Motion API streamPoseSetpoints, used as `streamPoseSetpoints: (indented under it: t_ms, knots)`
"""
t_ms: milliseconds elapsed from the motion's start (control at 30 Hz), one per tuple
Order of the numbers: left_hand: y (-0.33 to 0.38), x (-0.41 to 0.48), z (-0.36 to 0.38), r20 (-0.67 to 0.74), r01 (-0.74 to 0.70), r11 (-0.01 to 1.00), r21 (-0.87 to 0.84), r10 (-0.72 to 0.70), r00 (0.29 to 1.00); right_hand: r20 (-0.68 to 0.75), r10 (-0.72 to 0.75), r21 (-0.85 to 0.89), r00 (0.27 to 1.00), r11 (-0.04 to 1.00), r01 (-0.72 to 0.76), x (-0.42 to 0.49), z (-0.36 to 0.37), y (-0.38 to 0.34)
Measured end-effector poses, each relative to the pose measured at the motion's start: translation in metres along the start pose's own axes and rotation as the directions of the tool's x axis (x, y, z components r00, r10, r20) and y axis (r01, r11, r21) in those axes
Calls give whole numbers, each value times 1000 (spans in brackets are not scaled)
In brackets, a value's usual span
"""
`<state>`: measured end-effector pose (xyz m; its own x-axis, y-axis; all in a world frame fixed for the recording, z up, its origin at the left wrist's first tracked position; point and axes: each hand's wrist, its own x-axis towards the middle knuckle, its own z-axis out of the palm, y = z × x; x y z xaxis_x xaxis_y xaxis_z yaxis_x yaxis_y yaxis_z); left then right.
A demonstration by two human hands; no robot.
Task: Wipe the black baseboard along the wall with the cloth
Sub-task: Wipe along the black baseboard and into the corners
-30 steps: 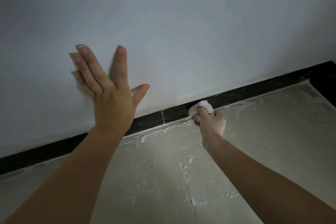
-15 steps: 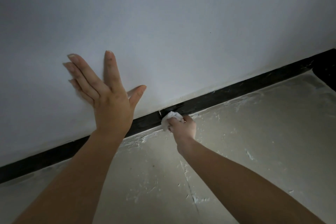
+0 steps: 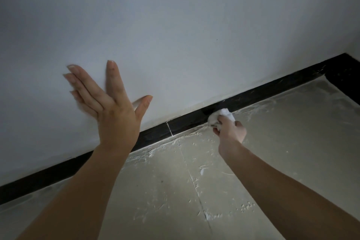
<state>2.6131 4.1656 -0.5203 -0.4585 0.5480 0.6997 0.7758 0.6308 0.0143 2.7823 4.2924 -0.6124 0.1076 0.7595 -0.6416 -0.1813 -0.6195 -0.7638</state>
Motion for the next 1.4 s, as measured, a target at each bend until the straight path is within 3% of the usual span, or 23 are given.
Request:
streamPoseSetpoints:
  t_ms: [133,200,400,600,767,867,1033,1400]
  knots:
    - [15,-2,4,-32,-313,946,-84,312,950,256,-68,-337,964,928,155,-26,4,25]
    - [32,1,10,-15,-356,930,-92,356,934,343,-50,-442,938,873,208,-35,13,41]
    - [61,2,24,74,-253,967,-39,255,964,227,-40,-242,973,965,96,-19,18,15]
    - [59,4,32,34,-263,964,21,263,964,147,-71,-143,987,985,92,19,-5,-19]
    - [61,2,34,12,-260,965,36,259,966,-16,-46,0,999,999,46,35,-16,-29]
    - [61,4,36,-14,-265,962,64,266,964,127,-50,-107,991,992,64,20,-21,-18]
    - [62,5,36,-4,-263,963,52,263,965,407,-62,-322,911,924,207,-16,3,15]
    - [65,7,35,-10,-269,958,97,271,962,245,-178,-162,953,962,222,24,-5,-34]
